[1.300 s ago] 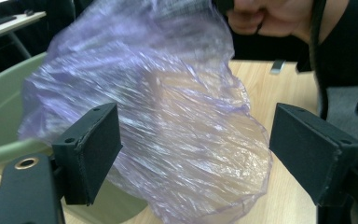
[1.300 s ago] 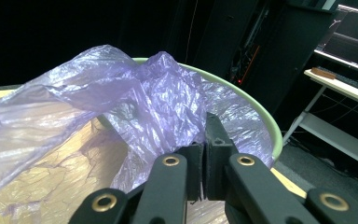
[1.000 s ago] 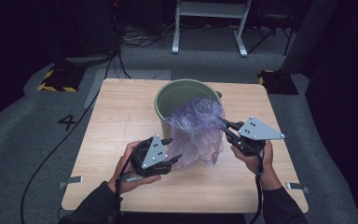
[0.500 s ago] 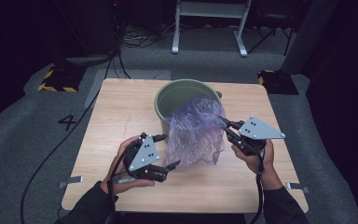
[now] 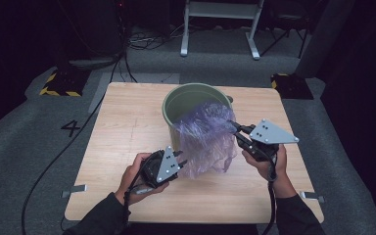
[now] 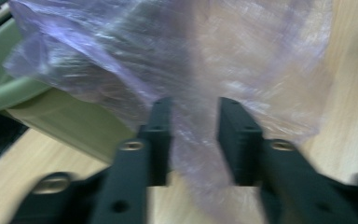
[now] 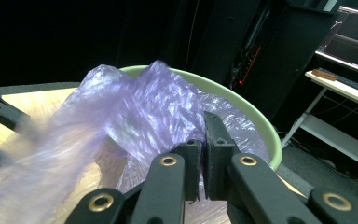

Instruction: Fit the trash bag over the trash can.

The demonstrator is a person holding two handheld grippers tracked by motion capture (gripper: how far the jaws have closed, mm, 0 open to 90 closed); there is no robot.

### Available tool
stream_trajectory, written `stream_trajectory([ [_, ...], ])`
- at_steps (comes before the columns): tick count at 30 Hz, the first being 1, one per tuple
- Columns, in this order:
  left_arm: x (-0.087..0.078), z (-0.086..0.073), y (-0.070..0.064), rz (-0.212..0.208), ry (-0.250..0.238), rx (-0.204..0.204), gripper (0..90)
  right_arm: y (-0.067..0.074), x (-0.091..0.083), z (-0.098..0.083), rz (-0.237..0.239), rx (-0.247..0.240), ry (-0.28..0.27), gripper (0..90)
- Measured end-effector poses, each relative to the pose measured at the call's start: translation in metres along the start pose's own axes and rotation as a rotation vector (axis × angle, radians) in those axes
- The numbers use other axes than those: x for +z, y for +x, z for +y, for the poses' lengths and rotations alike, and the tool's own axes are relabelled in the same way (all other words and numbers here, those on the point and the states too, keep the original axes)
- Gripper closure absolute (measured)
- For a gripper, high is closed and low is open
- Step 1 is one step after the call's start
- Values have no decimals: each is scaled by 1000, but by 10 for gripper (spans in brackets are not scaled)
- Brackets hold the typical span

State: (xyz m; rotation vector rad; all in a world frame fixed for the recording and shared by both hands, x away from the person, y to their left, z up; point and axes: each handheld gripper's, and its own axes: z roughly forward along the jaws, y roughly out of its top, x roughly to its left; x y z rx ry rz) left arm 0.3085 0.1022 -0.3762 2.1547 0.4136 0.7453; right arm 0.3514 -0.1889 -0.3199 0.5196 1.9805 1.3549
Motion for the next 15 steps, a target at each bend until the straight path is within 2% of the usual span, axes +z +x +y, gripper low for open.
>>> stream_trajectory([
  [2,-3,-2,5,1,-15,-10,859,0,-1,0,5,1,-2,868],
  [3,-5,-3,8,4,-18,-9,893,0,-1,-1,7,-1,-5,868],
  [7,-14,-7,16,-17,-53,-40,898,-1,-5,-1,8,3,-15,868],
  [9,-20,-8,16,-42,-88,-38,872,-2,-5,-1,4,6,-15,869],
  [10,-23,-8,15,-41,-101,-40,809,-2,-5,-1,5,8,-14,873],
  [11,-25,-7,13,-33,-111,-55,697,-2,-5,-1,2,8,-12,878],
  [12,-26,-7,12,-51,-120,-64,555,-2,-4,0,1,6,-11,881],
  [15,-26,-5,4,-113,-120,-101,237,0,-3,1,-8,-1,-1,883],
])
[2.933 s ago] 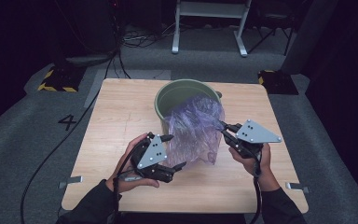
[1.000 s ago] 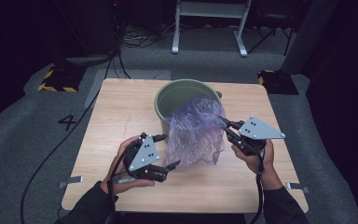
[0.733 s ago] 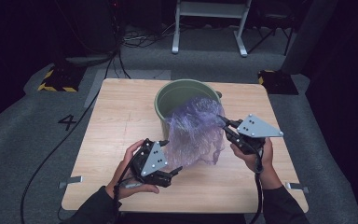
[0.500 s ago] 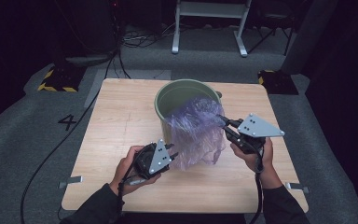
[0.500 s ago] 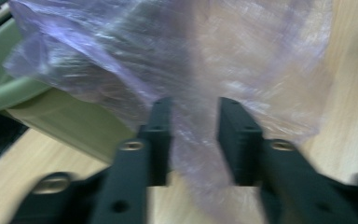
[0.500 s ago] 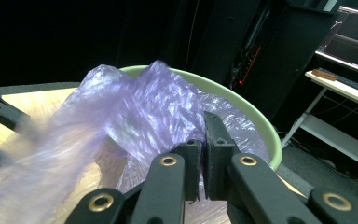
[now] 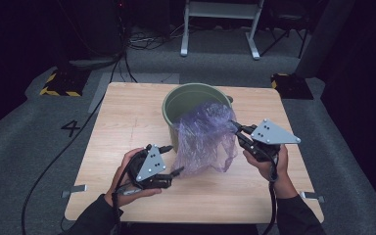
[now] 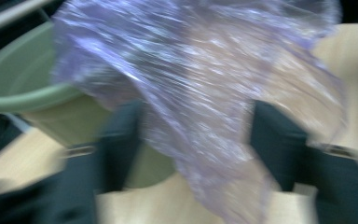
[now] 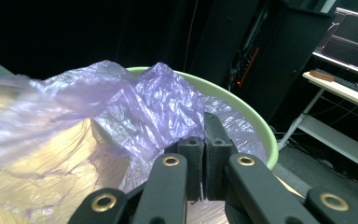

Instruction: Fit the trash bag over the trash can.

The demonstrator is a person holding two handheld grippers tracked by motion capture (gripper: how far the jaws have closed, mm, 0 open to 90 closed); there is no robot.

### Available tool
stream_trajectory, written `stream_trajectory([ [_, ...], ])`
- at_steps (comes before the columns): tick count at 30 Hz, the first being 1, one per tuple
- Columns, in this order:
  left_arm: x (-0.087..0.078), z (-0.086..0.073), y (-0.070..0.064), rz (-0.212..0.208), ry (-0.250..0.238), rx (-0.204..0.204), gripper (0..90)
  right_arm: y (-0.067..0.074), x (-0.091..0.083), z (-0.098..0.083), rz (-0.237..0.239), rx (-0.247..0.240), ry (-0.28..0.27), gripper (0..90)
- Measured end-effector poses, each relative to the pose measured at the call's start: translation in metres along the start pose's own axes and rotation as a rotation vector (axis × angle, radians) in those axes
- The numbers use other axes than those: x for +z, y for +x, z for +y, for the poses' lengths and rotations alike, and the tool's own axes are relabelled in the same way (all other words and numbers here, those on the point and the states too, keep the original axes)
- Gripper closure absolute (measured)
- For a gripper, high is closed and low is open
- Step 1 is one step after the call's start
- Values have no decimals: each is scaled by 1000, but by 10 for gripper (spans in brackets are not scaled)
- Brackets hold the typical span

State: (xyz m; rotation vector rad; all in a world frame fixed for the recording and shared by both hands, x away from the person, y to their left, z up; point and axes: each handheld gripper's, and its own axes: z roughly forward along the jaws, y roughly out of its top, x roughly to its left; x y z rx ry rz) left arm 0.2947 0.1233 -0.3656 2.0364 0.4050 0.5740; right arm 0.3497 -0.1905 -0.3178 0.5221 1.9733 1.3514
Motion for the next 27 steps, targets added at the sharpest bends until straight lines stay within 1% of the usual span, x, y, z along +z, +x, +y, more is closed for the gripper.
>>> stream_trajectory([
  [1,0,0,-3,-18,-2,2,202,0,1,0,0,0,0,883],
  [3,2,1,-11,-39,-11,2,155,1,2,1,0,0,4,883],
  [4,2,2,-15,-52,-10,10,155,1,2,1,-3,-1,8,883],
  [6,4,5,-23,-38,-15,32,153,2,3,1,-5,-2,11,884],
  [8,7,8,-28,-57,-14,28,152,2,4,2,-10,-2,15,887],
  [9,9,10,-31,-35,-2,34,153,2,4,2,-13,-1,18,887],
  [10,12,12,-33,-8,13,50,156,2,5,3,-10,2,15,887],
  [11,15,13,-34,3,18,63,155,2,4,3,-7,1,12,887],
  [13,22,14,-30,65,33,52,165,3,4,4,-5,-3,10,887],
  [14,25,14,-26,77,42,41,199,3,4,4,-3,-3,9,887],
  [15,28,13,-21,106,53,24,265,3,3,4,0,-3,8,887],
  [16,28,13,-21,106,53,24,359,3,3,4,0,-3,8,887],
  [17,29,13,-17,128,58,21,359,3,3,4,4,-2,4,887],
  [18,28,12,-12,133,48,26,491,3,2,4,6,-3,2,886],
  [20,23,13,-6,159,28,40,663,3,1,4,5,-6,1,886],
  [21,19,14,-3,158,19,50,763,2,1,4,4,-3,1,886],
  [22,16,15,0,167,12,55,838,1,1,3,4,-1,0,886],
  [23,13,16,4,180,1,69,891,1,1,3,1,-1,1,886],
  [24,10,17,8,178,-7,62,896,0,1,2,-1,1,2,886],
  [25,8,19,13,180,-9,65,897,-1,1,2,-2,1,1,886],
  [27,5,21,24,192,-20,43,898,-2,1,1,-8,1,4,884],
])
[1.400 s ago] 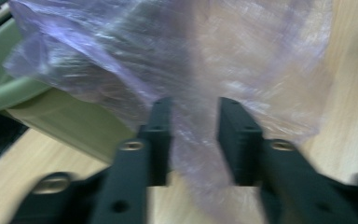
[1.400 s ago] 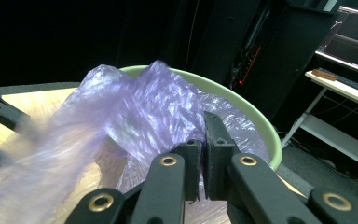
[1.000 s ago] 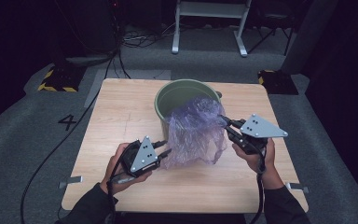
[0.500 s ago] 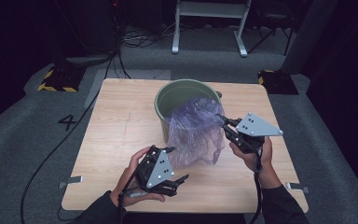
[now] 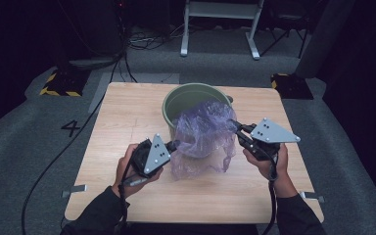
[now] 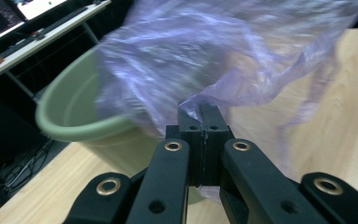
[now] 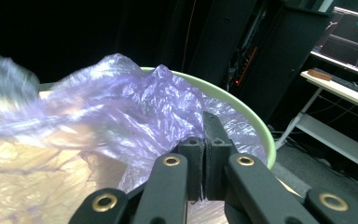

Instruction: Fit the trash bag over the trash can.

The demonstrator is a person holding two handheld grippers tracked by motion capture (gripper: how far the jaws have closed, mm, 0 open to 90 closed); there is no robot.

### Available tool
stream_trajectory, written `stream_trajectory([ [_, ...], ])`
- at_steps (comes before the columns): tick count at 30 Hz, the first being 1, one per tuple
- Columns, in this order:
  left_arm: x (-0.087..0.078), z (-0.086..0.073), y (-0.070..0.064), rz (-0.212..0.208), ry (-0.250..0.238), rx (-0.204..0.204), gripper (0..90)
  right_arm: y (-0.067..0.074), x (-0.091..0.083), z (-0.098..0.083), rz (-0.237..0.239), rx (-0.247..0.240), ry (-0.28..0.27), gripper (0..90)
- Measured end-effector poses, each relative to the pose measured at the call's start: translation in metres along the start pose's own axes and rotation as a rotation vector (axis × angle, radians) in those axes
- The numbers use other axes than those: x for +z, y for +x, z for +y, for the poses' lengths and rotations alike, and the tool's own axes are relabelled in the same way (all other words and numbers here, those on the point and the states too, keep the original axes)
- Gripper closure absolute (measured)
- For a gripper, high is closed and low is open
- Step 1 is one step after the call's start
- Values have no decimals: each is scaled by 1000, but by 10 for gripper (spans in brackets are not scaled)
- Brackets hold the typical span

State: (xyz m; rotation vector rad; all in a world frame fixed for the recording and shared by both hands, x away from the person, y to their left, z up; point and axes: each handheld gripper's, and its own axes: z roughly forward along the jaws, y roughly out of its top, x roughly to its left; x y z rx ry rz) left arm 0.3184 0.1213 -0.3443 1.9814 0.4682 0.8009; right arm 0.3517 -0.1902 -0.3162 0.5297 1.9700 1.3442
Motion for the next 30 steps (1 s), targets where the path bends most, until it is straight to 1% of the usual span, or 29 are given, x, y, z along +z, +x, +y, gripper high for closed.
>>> stream_trajectory([
  [2,-1,2,13,13,-10,-15,898,-2,1,-1,-5,5,0,874],
  [3,-1,2,20,14,-16,-32,898,-3,2,-1,-13,2,3,867],
  [4,-1,3,27,6,-21,-53,898,-5,3,-1,-22,1,8,863],
  [5,0,4,33,5,-21,-67,898,-8,4,-2,-24,9,11,860],
  [7,1,6,44,18,-19,-78,898,-14,7,-2,-32,25,21,846],
  [8,2,6,50,14,-19,-87,898,-17,8,-2,-38,31,27,836],
  [10,4,7,61,19,-15,-109,898,-22,12,-2,-56,36,38,826],
  [11,6,7,65,25,-15,-114,898,-25,13,-2,-66,36,44,804],
  [12,8,8,69,28,-13,-112,898,-28,15,-2,-78,38,48,776],
  [13,8,8,69,28,-13,-112,898,-28,15,-2,-78,38,48,776],
  [14,12,10,76,44,-5,-101,898,-35,20,-2,-103,47,61,776],
  [16,19,11,83,30,-5,-123,898,-42,23,-2,-116,67,64,776],
  [18,26,11,89,33,1,-134,898,-49,28,-3,-123,79,70,795],
  [19,30,11,92,31,5,-142,898,-51,30,-3,-130,77,74,812],
  [20,33,10,94,31,7,-147,898,-53,33,-3,-126,76,78,826],
  [21,36,10,97,34,9,-154,898,-55,35,-3,-126,69,83,835],
  [23,42,8,103,30,12,-171,898,-58,42,-3,-141,50,99,849],
  [24,44,7,106,37,16,-173,898,-59,45,-3,-138,49,101,849],
  [26,48,6,111,43,20,-175,898,-62,51,-4,-151,40,116,838],
  [27,51,5,114,45,30,-177,898,-64,54,-5,-151,44,119,825],
  [30,57,1,122,48,44,-198,898,-70,64,-8,-163,53,141,800],
])
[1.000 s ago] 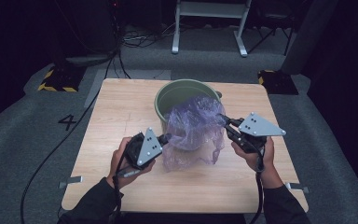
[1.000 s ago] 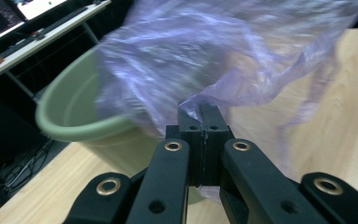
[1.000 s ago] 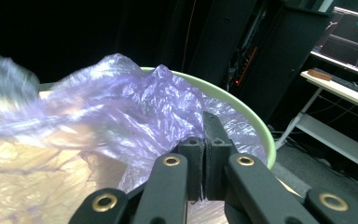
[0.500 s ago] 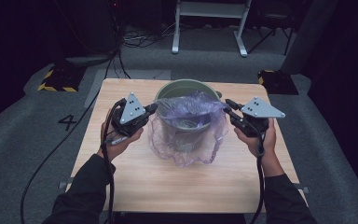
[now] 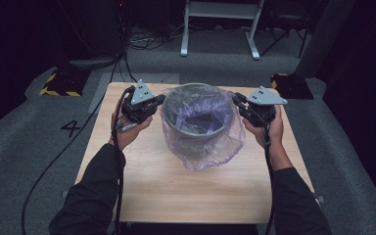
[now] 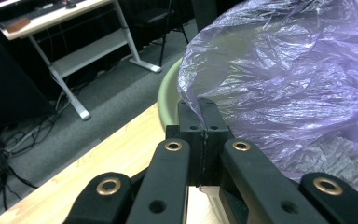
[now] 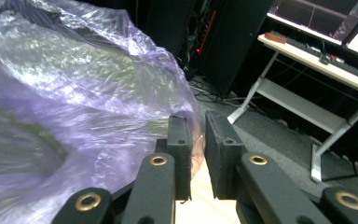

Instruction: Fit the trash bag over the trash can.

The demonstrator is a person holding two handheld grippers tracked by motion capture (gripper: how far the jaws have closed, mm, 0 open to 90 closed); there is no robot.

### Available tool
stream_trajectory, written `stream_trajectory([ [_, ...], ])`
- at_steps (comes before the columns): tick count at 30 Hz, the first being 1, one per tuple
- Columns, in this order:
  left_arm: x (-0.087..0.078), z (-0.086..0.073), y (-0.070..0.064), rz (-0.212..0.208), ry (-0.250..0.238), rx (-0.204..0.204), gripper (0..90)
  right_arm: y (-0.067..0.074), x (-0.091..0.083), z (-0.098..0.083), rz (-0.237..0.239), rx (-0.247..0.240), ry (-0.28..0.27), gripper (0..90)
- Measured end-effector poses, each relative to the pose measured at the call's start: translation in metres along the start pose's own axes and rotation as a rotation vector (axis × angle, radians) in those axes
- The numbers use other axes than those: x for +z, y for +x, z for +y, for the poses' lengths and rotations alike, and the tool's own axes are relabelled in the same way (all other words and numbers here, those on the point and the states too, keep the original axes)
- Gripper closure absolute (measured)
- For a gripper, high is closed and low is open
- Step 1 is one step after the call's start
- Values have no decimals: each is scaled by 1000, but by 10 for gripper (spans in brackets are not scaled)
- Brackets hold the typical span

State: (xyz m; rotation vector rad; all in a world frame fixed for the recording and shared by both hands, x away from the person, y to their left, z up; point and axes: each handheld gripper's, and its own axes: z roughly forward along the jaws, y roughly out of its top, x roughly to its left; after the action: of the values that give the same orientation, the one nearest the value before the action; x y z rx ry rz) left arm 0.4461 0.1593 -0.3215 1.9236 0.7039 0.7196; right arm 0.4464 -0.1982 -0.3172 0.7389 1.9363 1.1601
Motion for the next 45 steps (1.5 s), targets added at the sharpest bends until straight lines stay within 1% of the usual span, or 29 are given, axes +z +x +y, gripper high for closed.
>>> stream_trajectory([
  [1,2,-1,3,10,6,-3,898,-1,3,-1,0,6,6,793],
  [3,7,-3,10,5,9,-27,898,-3,8,-2,-22,0,17,788],
  [4,9,-4,13,10,14,-34,898,-5,11,-2,-27,3,21,789],
  [5,11,-5,16,5,12,-44,898,-7,13,-3,-28,13,22,797],
  [6,14,-6,20,0,15,-56,898,-9,16,-3,-34,13,28,804],
  [7,17,-7,22,4,20,-63,898,-10,19,-4,-42,9,39,824],
  [8,20,-8,22,9,27,-58,898,-13,22,-5,-44,10,43,837],
  [9,23,-9,23,10,33,-55,898,-15,25,-6,-37,26,50,849],
  [10,26,-11,24,9,38,-64,898,-17,29,-8,-31,39,57,859],
  [12,32,-14,28,19,53,-73,898,-18,36,-12,-36,41,76,876],
  [14,38,-18,31,19,63,-95,898,-19,42,-15,-34,52,88,877],
  [17,45,-23,35,10,65,-119,898,-21,50,-19,-24,81,98,880],
  [21,53,-29,40,-7,65,-152,898,-24,58,-24,-12,98,112,900],
  [23,57,-34,44,-15,67,-177,898,-27,61,-27,2,116,118,900],
  [25,61,-38,46,-34,65,-201,898,-31,63,-32,17,150,123,900],
  [27,65,-43,47,-53,67,-227,898,-34,64,-37,38,182,126,900],
  [28,66,-45,47,-61,67,-228,898,-34,65,-40,50,190,128,900],
  [30,68,-48,46,-69,66,-237,898,-34,67,-44,59,186,140,900],
  [31,69,-50,46,-75,70,-238,898,-35,67,-46,64,197,141,900],
  [33,72,-54,46,-83,70,-262,898,-35,69,-51,76,216,142,900],
  [34,72,-54,46,-83,70,-262,898,-35,69,-51,76,216,142,900],
  [35,75,-58,46,-90,73,-278,898,-34,72,-55,96,231,149,900],
  [36,77,-60,46,-94,76,-286,898,-32,74,-56,102,229,154,900],
  [38,81,-62,44,-97,82,-288,898,-29,76,-58,114,231,157,900],
  [42,92,-65,42,-125,104,-307,898,-27,83,-62,131,251,167,900],
  [43,94,-66,42,-132,111,-314,898,-27,84,-62,130,259,169,900],
  [45,98,-67,40,-146,129,-309,898,-29,86,-64,135,283,165,900],
])
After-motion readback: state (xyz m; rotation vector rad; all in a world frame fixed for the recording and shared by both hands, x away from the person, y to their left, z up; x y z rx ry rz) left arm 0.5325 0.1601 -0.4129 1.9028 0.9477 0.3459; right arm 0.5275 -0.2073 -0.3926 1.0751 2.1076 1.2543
